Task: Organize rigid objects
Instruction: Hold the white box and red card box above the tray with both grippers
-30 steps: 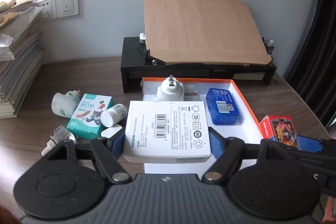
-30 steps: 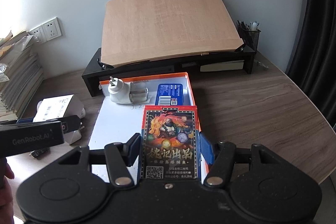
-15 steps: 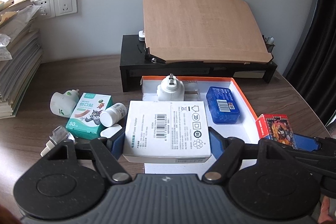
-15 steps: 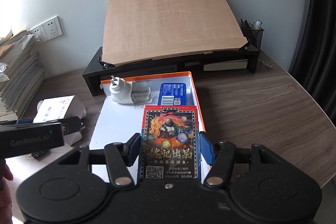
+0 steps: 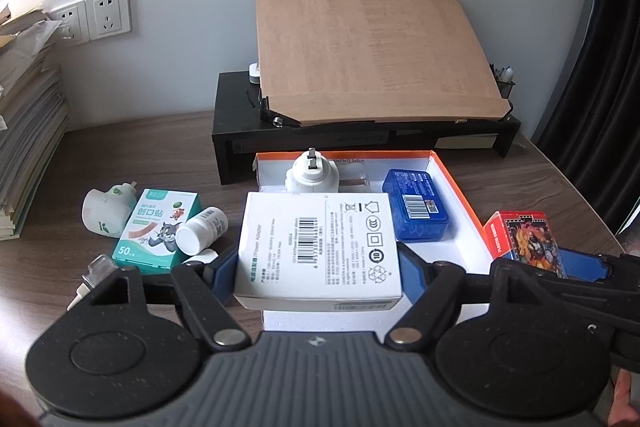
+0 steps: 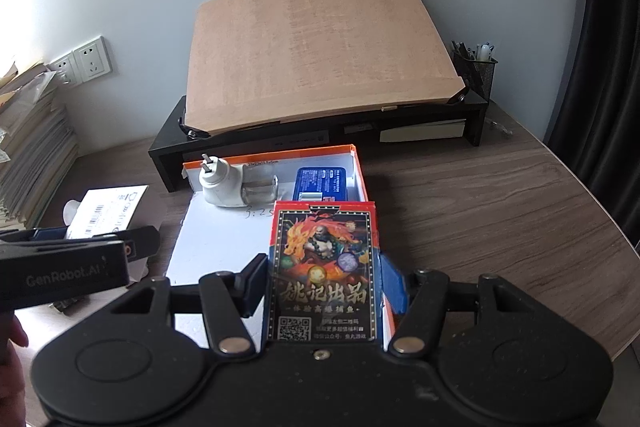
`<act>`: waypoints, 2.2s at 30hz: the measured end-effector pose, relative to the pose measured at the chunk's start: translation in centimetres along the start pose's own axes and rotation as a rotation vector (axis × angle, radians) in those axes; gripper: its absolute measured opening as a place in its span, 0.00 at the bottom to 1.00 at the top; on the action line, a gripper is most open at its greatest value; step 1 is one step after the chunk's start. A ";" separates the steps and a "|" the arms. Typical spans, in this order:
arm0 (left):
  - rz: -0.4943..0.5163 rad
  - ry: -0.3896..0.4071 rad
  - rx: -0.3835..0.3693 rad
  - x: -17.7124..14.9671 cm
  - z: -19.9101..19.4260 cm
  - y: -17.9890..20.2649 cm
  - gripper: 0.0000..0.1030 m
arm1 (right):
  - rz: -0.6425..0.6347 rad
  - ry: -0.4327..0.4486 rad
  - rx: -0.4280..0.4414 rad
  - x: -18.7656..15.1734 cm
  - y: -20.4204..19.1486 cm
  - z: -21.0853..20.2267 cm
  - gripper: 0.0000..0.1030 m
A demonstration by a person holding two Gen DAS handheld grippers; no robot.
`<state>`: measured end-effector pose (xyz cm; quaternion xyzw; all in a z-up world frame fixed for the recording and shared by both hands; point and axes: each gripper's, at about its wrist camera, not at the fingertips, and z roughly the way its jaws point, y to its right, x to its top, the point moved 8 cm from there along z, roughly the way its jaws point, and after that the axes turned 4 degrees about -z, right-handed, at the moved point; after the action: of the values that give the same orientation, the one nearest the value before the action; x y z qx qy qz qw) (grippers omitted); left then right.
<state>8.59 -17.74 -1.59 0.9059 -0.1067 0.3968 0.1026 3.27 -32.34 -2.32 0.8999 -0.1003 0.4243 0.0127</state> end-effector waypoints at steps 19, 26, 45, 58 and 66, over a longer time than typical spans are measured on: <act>-0.013 -0.013 0.001 -0.6 0.0 -0.4 0.76 | 0.003 -0.013 0.004 -0.1 0.0 0.3 0.69; -0.027 -0.006 0.003 -0.4 -0.2 -0.9 0.76 | -0.001 0.005 0.004 0.1 -0.2 -0.3 0.69; -0.038 -0.010 0.003 -0.8 -0.3 -0.9 0.76 | 0.009 0.004 -0.003 -0.2 -0.2 -0.5 0.69; -0.041 -0.024 0.007 -1.1 0.2 -0.9 0.76 | 0.009 -0.019 -0.006 -0.3 0.0 0.4 0.69; -0.036 -0.037 0.006 -1.3 0.8 -0.7 0.76 | 0.008 -0.032 -0.010 -0.5 0.2 1.0 0.69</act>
<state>8.50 -17.11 -3.20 0.9151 -0.0912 0.3785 0.1052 3.67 -32.52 -3.39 0.9061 -0.1062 0.4093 0.0139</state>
